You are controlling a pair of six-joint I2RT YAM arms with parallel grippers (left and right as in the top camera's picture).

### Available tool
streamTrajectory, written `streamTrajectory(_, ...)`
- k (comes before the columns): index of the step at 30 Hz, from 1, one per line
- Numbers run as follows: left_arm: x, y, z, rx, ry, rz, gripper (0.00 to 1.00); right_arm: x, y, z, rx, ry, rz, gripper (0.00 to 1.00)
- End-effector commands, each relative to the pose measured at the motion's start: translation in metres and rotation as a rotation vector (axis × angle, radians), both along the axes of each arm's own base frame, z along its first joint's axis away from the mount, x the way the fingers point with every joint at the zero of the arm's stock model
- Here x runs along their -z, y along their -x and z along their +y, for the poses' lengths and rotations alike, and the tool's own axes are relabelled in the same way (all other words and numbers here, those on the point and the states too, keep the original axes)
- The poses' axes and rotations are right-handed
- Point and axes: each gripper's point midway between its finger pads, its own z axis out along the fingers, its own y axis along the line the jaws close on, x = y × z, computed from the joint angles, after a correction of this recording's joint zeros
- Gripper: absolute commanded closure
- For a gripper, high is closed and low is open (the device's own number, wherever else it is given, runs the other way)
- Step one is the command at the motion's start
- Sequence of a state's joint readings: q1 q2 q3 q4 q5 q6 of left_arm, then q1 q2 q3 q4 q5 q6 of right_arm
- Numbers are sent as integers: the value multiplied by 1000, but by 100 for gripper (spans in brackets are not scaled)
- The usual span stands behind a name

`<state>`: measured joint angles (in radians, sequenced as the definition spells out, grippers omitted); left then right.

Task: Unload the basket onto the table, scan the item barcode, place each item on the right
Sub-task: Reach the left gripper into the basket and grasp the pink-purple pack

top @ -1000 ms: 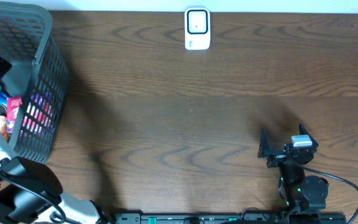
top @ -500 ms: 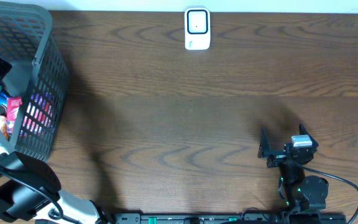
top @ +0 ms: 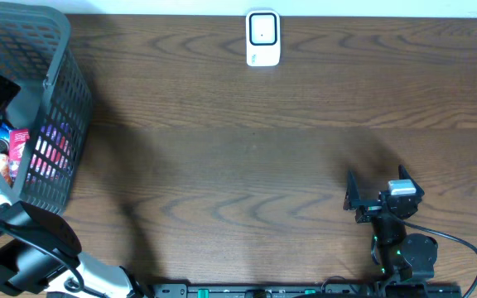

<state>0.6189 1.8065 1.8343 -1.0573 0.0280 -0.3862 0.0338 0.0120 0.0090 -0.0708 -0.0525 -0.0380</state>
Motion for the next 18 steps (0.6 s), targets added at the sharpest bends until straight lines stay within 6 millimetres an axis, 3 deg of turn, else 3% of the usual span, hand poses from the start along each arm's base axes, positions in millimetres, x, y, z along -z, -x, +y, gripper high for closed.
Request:
streamTrajectory(1, 21, 7, -4, -84, 65, 28, 2, 0, 0, -1, 4, 12, -3, 1)
streamTrajectory(12, 63, -4, 5, -115, 74, 35, 2, 0, 0, -1, 4, 12, -3, 1)
streamTrajectory(18, 115, -10, 0, -98, 125, 149, 2, 0, 0, -1, 4, 12, -3, 1)
